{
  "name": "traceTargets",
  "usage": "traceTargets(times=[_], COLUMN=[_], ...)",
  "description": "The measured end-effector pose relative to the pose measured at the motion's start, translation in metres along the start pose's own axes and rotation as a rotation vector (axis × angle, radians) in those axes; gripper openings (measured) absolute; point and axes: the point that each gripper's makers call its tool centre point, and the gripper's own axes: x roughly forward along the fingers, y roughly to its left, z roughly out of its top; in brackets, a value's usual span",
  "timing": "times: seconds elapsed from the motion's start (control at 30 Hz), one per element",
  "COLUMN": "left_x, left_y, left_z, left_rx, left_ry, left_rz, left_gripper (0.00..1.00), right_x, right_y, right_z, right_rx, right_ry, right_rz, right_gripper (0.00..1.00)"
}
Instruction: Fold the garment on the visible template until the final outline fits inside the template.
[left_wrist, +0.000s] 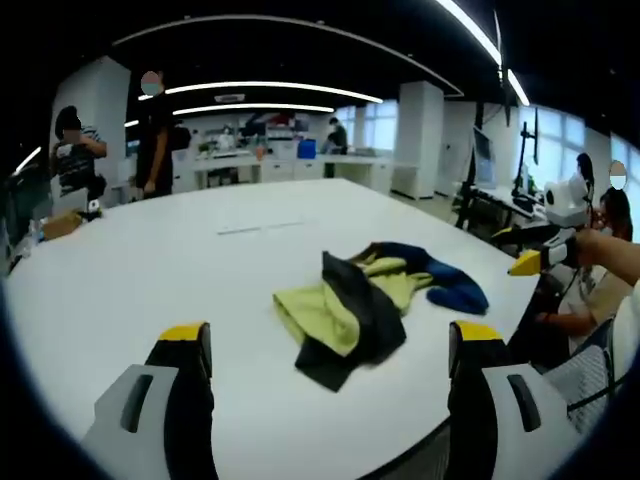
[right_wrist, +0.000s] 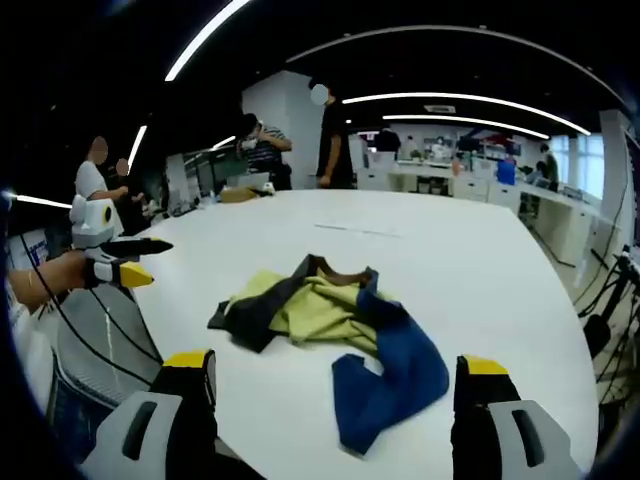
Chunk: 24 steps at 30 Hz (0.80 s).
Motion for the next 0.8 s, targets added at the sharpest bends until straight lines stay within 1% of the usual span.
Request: traceTargets(times=[0.8], left_x=[-0.0009], left_y=[0.0005], left_z=[-0.0003], left_rx=[-0.007], left_ry=[0.000], left_rz=[0.003], left_gripper=[0.94], right_x=[-0.0010], right_y=[0.0001], right_z=[-0.0003], right_rx=[0.006], right_ry=[-0.008], right_rz=[0.000], right_gripper=[0.98])
